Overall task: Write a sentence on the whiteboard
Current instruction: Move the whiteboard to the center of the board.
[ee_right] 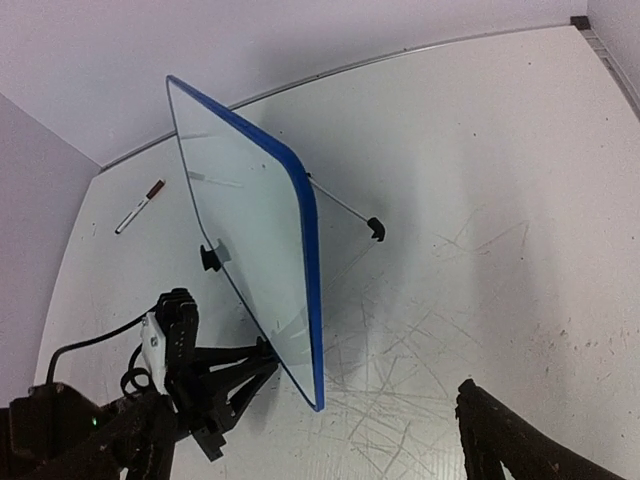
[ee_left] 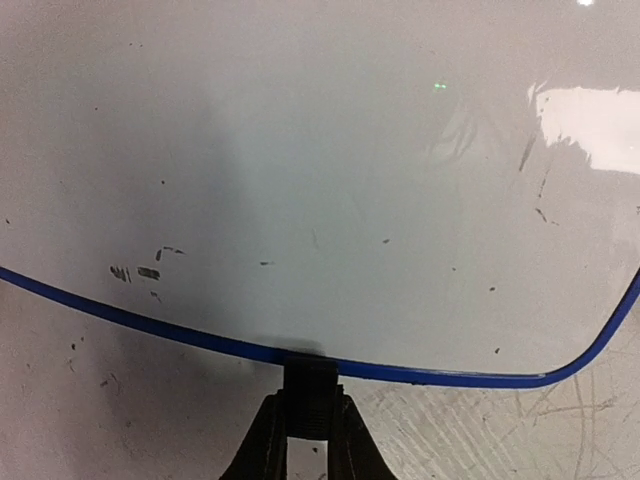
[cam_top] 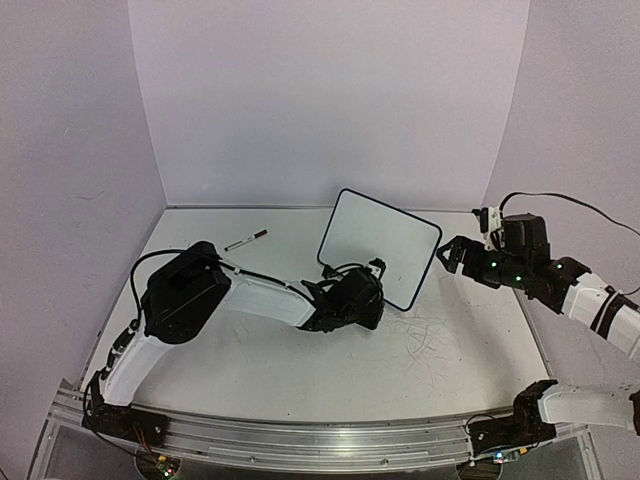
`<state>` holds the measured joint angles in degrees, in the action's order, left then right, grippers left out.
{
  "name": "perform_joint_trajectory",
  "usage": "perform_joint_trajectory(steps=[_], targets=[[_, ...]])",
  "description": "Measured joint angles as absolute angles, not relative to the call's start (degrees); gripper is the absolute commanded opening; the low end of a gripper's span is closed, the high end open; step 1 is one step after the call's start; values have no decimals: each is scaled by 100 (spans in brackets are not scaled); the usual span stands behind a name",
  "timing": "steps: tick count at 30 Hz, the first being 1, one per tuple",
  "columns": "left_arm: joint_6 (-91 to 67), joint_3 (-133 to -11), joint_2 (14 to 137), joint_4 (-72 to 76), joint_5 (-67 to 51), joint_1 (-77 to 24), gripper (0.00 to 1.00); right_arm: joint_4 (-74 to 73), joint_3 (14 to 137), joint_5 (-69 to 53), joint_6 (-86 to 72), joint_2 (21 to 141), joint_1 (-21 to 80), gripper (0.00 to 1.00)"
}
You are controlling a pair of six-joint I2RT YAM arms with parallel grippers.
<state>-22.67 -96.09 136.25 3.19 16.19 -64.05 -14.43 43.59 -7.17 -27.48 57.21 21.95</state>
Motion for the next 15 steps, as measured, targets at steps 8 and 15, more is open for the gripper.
perform_joint_trajectory(steps=[8,15], targets=[[-2838,-9270,13388,376,1912,-6567,40,-1700,4241,492,-3022,5546,2229,98],[-2798,-8394,12436,574,1658,-6556,54,-1764,4210,687,-3005,5542,2350,98]])
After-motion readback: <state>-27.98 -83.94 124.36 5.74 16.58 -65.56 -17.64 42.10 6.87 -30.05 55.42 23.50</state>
